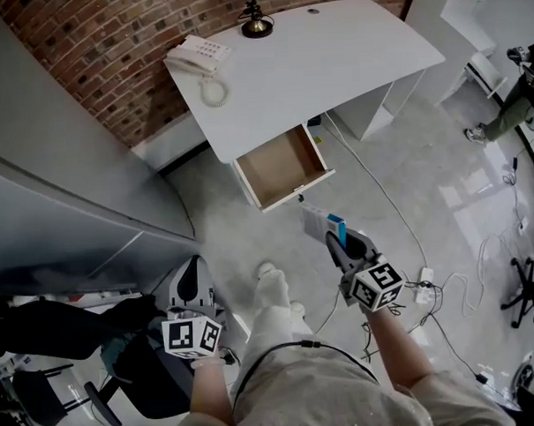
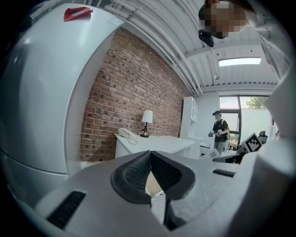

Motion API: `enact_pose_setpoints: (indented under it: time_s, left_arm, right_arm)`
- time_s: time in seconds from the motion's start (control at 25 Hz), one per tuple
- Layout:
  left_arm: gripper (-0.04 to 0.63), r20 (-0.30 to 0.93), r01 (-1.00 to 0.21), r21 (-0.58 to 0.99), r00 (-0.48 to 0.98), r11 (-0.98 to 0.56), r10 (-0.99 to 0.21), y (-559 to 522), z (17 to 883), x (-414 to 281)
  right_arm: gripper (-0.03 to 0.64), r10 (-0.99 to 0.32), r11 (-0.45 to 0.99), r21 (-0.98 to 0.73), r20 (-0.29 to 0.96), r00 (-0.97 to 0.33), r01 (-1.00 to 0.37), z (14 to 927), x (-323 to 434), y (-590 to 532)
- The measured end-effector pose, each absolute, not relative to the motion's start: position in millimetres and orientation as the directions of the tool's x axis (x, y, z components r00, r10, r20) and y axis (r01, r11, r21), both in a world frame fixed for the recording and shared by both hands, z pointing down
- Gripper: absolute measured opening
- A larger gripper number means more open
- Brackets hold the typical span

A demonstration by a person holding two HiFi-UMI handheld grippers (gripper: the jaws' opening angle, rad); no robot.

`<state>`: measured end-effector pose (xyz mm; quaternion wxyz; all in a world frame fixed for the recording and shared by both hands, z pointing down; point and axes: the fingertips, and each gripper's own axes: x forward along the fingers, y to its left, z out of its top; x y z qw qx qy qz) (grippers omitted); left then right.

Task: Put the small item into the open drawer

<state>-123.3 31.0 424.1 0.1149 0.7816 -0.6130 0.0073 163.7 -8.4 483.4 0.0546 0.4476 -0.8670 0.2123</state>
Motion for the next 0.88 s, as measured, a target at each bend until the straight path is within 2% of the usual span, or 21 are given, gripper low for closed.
enact_pose_setpoints:
  time_s: [0.48, 0.88]
  left_arm:
    - [0.006, 0.205, -0.948, 0.193, 0.29, -0.252, -0.935, -56, 458, -130]
    - [0.006, 0.238, -0.937, 0.221, 0.32, -0.269, -0.917, -117, 490, -139]
  right_arm:
    - [0.071, -0.702, 0.543, -0.3, 0.349, -0.62, -0.784, 514, 122, -86]
    - [0.071, -0.685, 0.518, -0.305, 0.411, -0.601, -0.799, 548, 102, -144]
